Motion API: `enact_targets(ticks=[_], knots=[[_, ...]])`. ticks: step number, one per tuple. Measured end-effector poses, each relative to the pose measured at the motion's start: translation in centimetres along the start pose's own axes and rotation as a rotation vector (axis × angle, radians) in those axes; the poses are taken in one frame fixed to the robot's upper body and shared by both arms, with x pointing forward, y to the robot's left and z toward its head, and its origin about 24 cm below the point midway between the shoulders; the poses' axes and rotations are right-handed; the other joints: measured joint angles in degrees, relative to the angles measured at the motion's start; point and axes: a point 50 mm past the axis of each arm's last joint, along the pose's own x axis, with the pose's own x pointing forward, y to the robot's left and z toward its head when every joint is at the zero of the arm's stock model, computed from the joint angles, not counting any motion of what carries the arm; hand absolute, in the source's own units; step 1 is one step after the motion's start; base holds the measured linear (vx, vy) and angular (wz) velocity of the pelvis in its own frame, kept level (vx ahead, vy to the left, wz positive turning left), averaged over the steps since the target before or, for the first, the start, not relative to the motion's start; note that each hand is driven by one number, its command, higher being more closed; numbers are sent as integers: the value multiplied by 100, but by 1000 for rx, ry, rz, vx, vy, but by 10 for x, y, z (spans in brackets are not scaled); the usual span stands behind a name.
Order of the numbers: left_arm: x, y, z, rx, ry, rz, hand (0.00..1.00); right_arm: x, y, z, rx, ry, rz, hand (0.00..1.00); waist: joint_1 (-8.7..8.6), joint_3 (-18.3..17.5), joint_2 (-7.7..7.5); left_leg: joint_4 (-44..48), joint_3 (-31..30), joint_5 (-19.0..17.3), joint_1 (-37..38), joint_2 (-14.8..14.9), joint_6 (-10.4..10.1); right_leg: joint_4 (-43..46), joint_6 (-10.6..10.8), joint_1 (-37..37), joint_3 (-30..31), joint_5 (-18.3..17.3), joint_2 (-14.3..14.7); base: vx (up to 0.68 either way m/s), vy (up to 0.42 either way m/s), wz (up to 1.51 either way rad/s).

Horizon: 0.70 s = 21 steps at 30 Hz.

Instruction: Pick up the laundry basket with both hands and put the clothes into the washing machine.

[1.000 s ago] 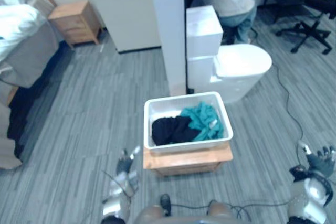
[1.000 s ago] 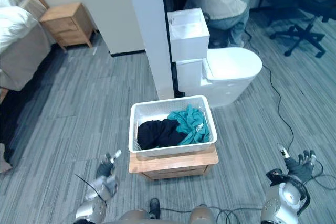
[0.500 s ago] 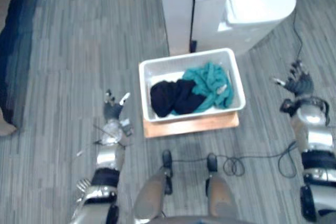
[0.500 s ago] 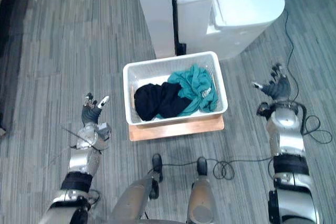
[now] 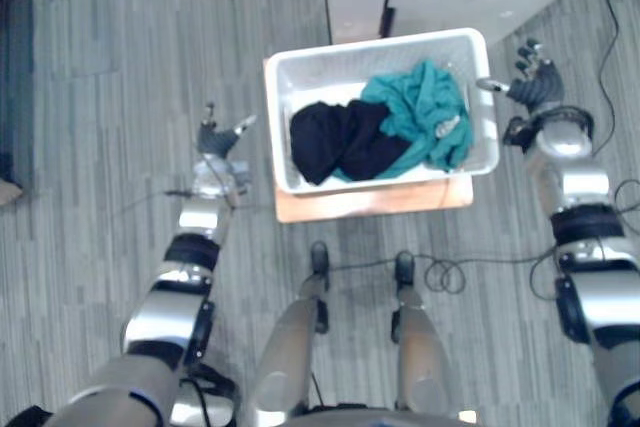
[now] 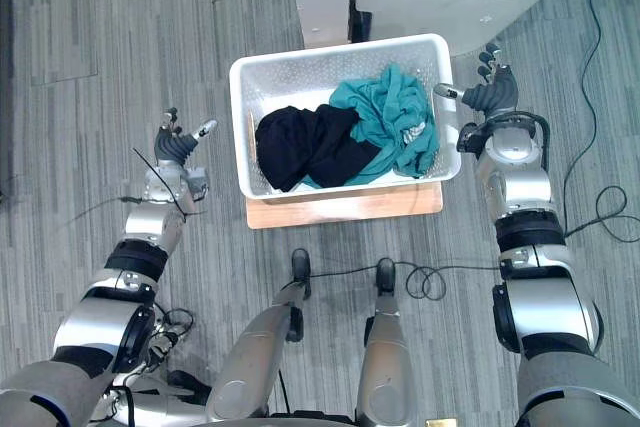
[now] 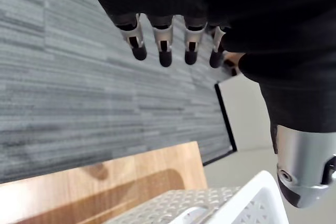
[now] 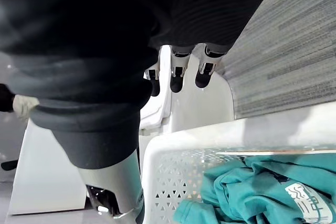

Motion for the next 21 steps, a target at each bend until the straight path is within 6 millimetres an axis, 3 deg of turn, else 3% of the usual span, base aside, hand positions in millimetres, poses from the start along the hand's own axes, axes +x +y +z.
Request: enact_targets(ticks=[4, 13, 21], knots=[[9, -7, 20, 47, -33, -18, 0, 6, 11, -4, 27, 48, 0, 0, 6, 15, -23, -1, 26, 45, -224, 61, -29, -176, -70, -155, 30, 154, 59, -2, -28, -5], [13, -18, 27, 137, -33, -44, 0, 8, 33, -20, 45, 137, 35, 0, -9, 106, -36, -11, 118, 80, -442, 181, -75, -395, -121, -342, 147, 353, 182, -12, -36, -9], [19, -22, 37, 207, -48, -42, 0, 12, 42, -13, 73, 127, 46, 0, 1, 104, -41, -201, 89, 199, -560, 303, -176, -388, -113, -531, 113, 375, 304, -13, -41, 0]])
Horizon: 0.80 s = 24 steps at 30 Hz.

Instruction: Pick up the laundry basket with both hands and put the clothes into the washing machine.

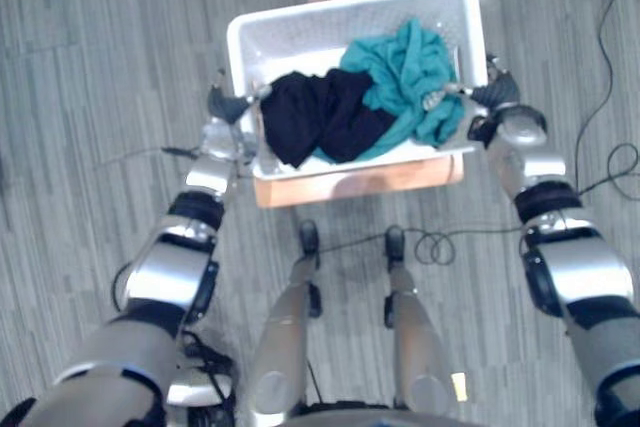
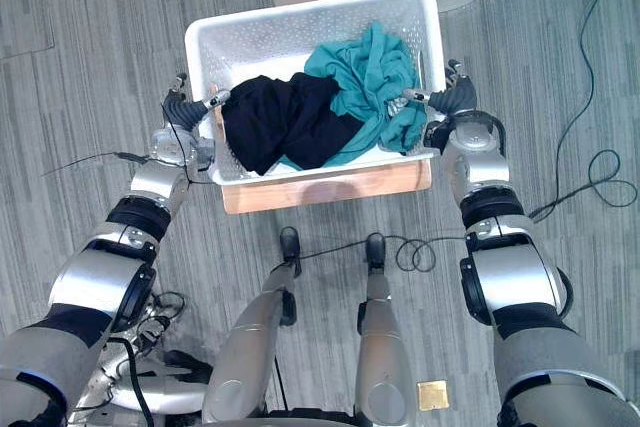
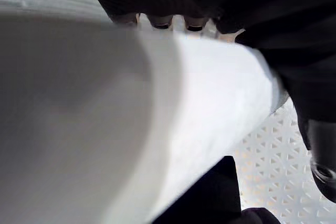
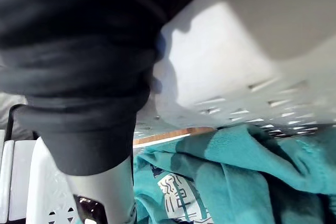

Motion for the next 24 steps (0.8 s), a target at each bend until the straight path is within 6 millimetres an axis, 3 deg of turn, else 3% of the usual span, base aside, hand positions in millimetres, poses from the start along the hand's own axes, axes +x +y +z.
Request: enact_targets(ticks=[10, 22, 23, 24], knots=[[14, 12, 42, 139, -78, -19, 0, 5, 20, 24, -67, -48, 71, 0, 30, -29, -55, 250, 53, 49, -521, 316, -78, 103, 63, -404, -150, 58, 199, -37, -36, -1], [16, 16, 49, 139, -79, -7, 0, 5, 28, 21, -185, -14, 113, 0, 83, -112, -182, 485, -39, 40, -723, 545, -104, 99, -19, -439, -301, 160, 390, -6, -41, 1], [16, 15, 49, 139, -79, -7, 100, 5, 28, 21, -194, -12, 116, 100, 82, -112, -183, 488, -53, 44, -721, 548, -106, 97, -19, -428, -311, 160, 395, 13, -43, 7], [16, 14, 49, 138, -77, -10, 100, 5, 28, 20, -205, -3, 118, 100, 73, -112, -183, 488, -87, 57, -711, 552, -101, 78, -20, -391, -329, 160, 401, 21, -50, 11]])
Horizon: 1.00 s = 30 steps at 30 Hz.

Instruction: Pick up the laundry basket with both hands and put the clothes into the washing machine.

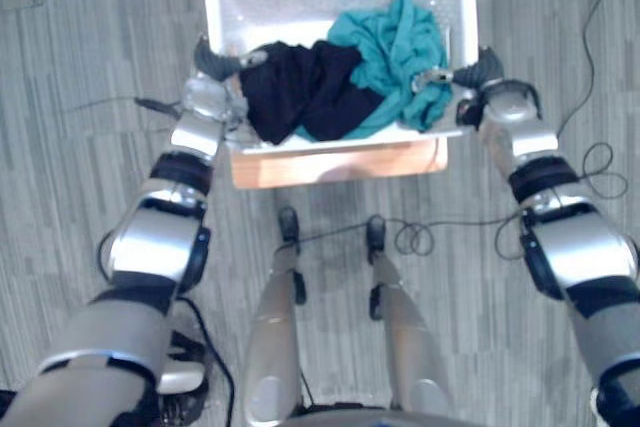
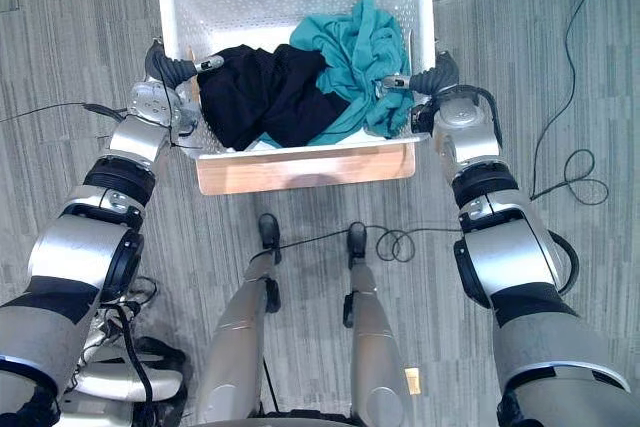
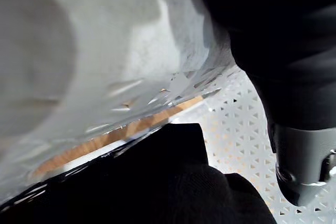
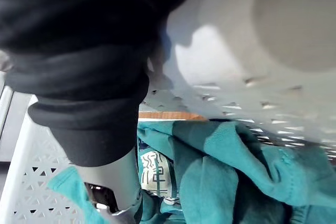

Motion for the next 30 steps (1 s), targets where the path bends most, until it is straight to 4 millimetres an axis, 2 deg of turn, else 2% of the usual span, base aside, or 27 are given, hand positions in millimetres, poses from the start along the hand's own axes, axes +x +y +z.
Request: enact_targets(ticks=[9, 18, 20, 22, 23, 25, 27, 28, 30], knots=[[-4, -16, -13, 32, 59, -38, 100, 0, -2, -20, -152, 101, -11, 100, 19, -2, -1, -297, -189, 137, 330, 11, -173, -206, -56, 366, -141, 40, 63, 20, -48, 9], [-16, -41, -35, 102, 96, -141, 100, -4, -14, -48, -196, 231, -35, 100, 74, -1, -1, -494, -225, 241, 735, -48, -164, -284, -63, 727, -168, 39, 58, 1, -18, 3], [-20, -49, -44, 120, 115, -183, 100, -9, -17, -66, -162, 278, -44, 100, 74, -1, -1, -506, -233, 239, 875, -96, -162, -285, -68, 864, -165, 27, 45, -13, -2, 6], [-29, -59, -62, 116, 153, -232, 100, -19, -22, -95, -105, 342, -53, 100, 69, -1, 0, -623, -209, 251, 1159, -156, -147, -265, -42, 1076, -149, -30, 14, -22, -10, 4], [-33, -63, -67, 112, 161, -246, 100, -22, -23, -102, -88, 355, -54, 100, 60, -1, 0, -643, -197, 251, 1230, -175, -147, -246, -59, 1120, -143, -52, -12, -32, 6, 0], [-44, -69, -81, 81, 160, -280, 100, -36, -25, -125, -55, 366, -50, 100, -10, -1, 0, -690, -170, 248, 1415, -229, -145, -126, -73, 1219, -125, -148, -58, -21, 4, 2], [-55, -72, -88, 26, 134, -301, 100, -53, -26, -146, -13, 373, -48, 100, -65, -1, 0, -714, -174, 239, 1556, -275, -132, 29, -41, 1277, -121, -252, -101, -42, -1, 2], [-66, -76, -91, -16, 108, -323, 100, -71, -28, -165, 20, 387, -52, 100, -70, -1, 0, -800, -157, 234, 1744, -314, -123, 92, -22, 1377, -115, -321, -136, 0, 0, 0], [-78, -79, -96, -46, 89, -350, 100, -87, -31, -178, 48, 393, -58, 100, -102, -6, 8, -899, -160, 218, 1930, -365, -101, 213, -7, 1473, -117, -430, -175, 2, 4, 6]])
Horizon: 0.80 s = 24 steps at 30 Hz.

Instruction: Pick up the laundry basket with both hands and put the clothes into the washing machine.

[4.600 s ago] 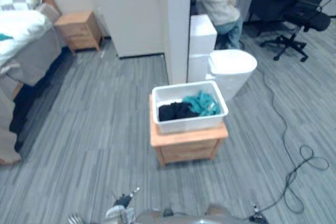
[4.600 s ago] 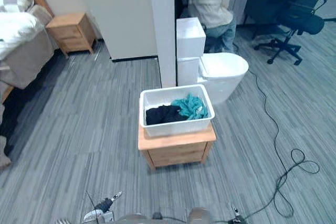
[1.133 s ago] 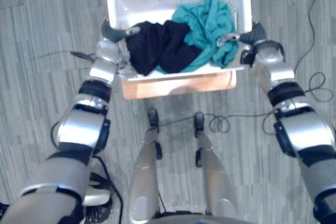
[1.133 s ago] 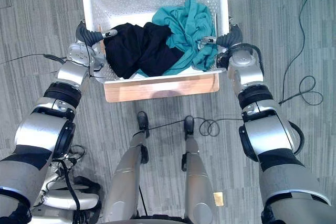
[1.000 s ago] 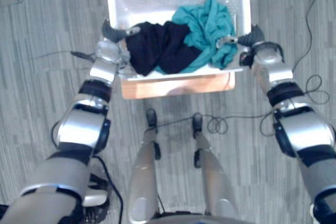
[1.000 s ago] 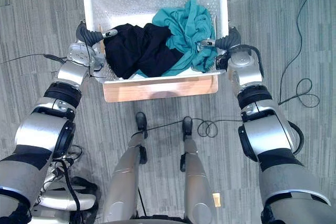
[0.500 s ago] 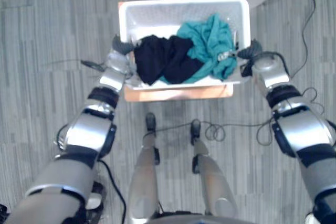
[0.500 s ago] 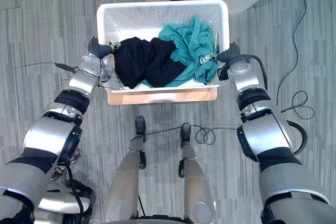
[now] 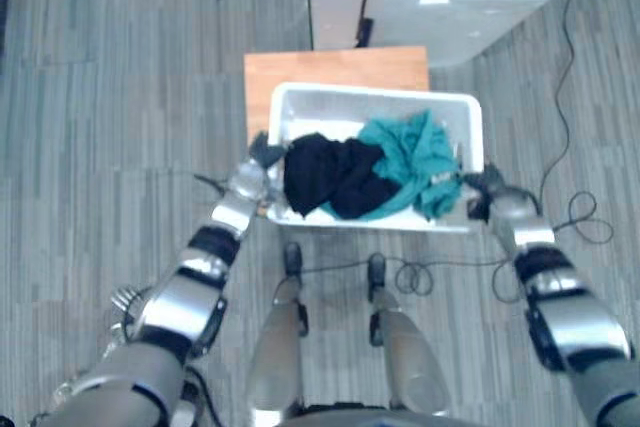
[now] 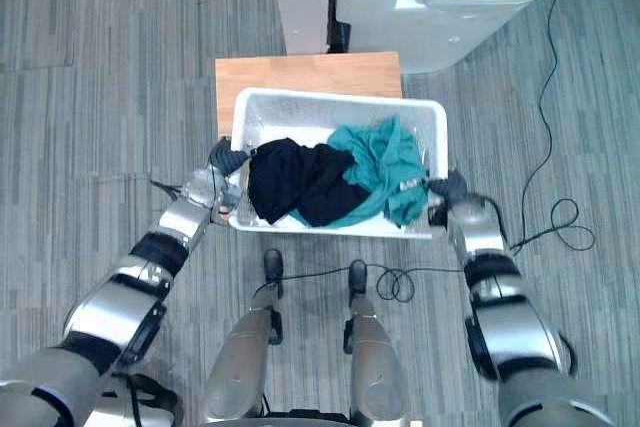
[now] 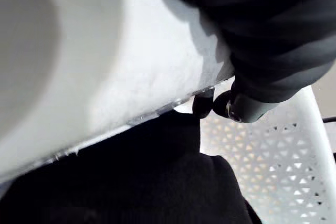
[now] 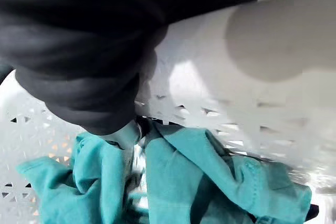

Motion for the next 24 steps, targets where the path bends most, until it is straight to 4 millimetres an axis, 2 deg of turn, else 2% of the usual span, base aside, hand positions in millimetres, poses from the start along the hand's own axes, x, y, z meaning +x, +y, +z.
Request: enact_targets(ticks=[2, 3, 5, 6, 7, 8, 12, 15, 17, 19, 20, 21, 22, 23, 24], knots=[[-19, -14, -19, -45, -2, -57, 100, -18, -8, -26, 55, 3, -23, 100, -138, -34, -2, -147, -2, -28, 427, -84, 24, 154, 53, 304, -24, -200, -85, 35, 19, 14], [-21, -16, -22, -54, 3, -68, 100, -21, -9, -30, 58, 7, -26, 100, -138, -70, -1, -161, -3, -40, 454, -95, 26, 179, 55, 310, -19, -230, -97, 40, 11, 5], [-44, -34, -44, -117, 34, -136, 100, -39, -17, -60, 71, 50, -50, 100, -141, -462, 37, -270, -7, -66, 631, -160, 59, 307, 93, 362, -7, -367, -164, 119, -2, 1], [-48, -37, -47, -125, 40, -143, 100, -42, -18, -64, 72, 57, -51, 100, -145, -509, 38, -304, -10, -58, 680, -172, 70, 320, 97, 392, -8, -391, -174, 176, -8, 4], [-62, -46, -60, -164, 70, -165, 100, -54, -21, -80, 78, 87, -58, 100, -143, -636, 48, -360, -34, -57, 880, -208, 75, 334, 107, 565, -16, -466, -205, 112, -8, 6], [-69, -49, -66, -187, 87, -171, 100, -58, -21, -87, 81, 99, -61, 100, -145, -694, 46, -378, -32, -63, 972, -218, 79, 339, 128, 645, -20, -502, -224, 141, -13, 10], [-119, -75, -112, -300, 263, -209, 100, -89, -23, -132, 68, 231, -84, 100, -119, -1233, 97, -373, -94, -235, 1494, -239, 63, 473, 118, 1151, -59, -794, -286, 131, -18, 11], [-137, -81, -129, -342, 336, -197, 100, -103, -19, -152, 71, 294, -80, 100, -113, -1379, 155, -231, -335, -324, 1579, -219, -25, 618, 64, 1346, -265, -955, -279, 32, -34, 37], [-144, -83, -134, -350, 364, -199, 100, -111, -18, -162, 78, 328, -84, 100, -107, -1431, 201, 186, -499, -487, 1376, -198, -58, 750, 33, 1352, -392, -1077, -253, -49, -54, 41], [-152, -84, -140, -354, 395, -202, 100, -119, -14, -173, 95, 362, -84, 100, -66, -1467, 269, 960, -678, -721, 1017, -82, -82, 1145, -177, 1236, -345, -1215, -77, -90, -99, 28], [-153, -84, -142, -352, 399, -199, 100, -120, -13, -174, 99, 367, -84, 100, -39, -1467, 268, 995, -707, -744, 1013, -68, -141, 1194, -208, 1181, -340, -1215, -89, -102, -57, -9], [-154, -84, -142, -354, 404, -201, 100, -122, -13, -178, 105, 384, -89, 100, 55, -1447, 247, 1771, -849, -1096, 805, -124, -169, 1307, -239, 1100, -295, -1198, -119, -82, -39, -45], [-156, -87, -144, -355, 416, -212, 100, -123, -15, -180, 106, 394, -93, 100, 73, -1432, 217, 2764, -1026, -1545, 700, -208, -78, 1426, -238, 1089, -127, -1222, -87, -78, -27, -58], [-157, -88, -144, -355, 417, -217, 100, -125, -16, -182, 108, 399, -96, 100, 64, -1455, 255, 3021, -1097, -1697, 740, -239, -107, 1460, -224, 1083, -46, -1231, -52, -83, -28, -81], [-157, -90, -142, -355, 410, -222, 100, -128, -17, -184, 122, 401, -104, 100, 41, -1524, 367, 3103, -1204, -1993, 884, -235, -155, 1544, -165, 962, 217, -1245, 90, -105, 16, -78]])
